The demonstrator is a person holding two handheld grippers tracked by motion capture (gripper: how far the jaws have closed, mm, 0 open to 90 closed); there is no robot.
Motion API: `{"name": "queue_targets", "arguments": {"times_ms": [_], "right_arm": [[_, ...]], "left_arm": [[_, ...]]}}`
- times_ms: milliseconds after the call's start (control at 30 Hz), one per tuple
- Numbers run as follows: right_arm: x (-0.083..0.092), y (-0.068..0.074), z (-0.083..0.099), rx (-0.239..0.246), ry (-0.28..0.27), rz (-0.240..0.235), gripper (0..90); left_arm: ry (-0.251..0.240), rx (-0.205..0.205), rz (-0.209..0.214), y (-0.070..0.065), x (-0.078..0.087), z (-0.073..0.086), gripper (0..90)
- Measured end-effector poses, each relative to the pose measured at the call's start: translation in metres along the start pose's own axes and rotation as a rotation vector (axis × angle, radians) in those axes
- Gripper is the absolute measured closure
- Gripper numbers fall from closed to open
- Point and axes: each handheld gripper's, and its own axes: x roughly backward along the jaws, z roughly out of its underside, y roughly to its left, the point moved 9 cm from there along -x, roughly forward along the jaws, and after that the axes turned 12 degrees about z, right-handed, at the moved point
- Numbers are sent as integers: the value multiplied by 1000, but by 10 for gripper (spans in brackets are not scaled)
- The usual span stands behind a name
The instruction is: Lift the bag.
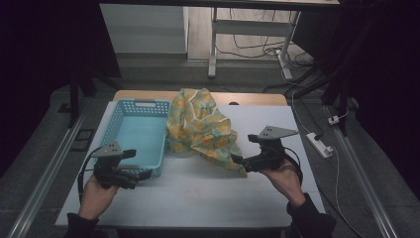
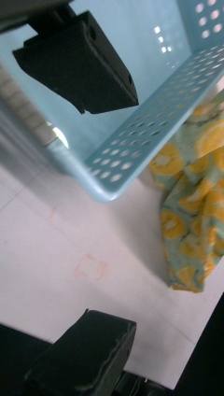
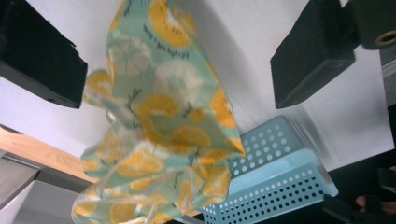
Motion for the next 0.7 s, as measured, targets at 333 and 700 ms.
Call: {"name": "queue_targets", "arguments": {"times_ms": [333, 700], "right_arm": [[15, -3, 37, -28, 21, 44, 13], [32, -12, 72, -47, 29, 101, 4]], "left_arm": [[-21, 40, -32, -9, 13, 35, 0], [-53, 102, -81, -9, 32, 67, 0]]}}
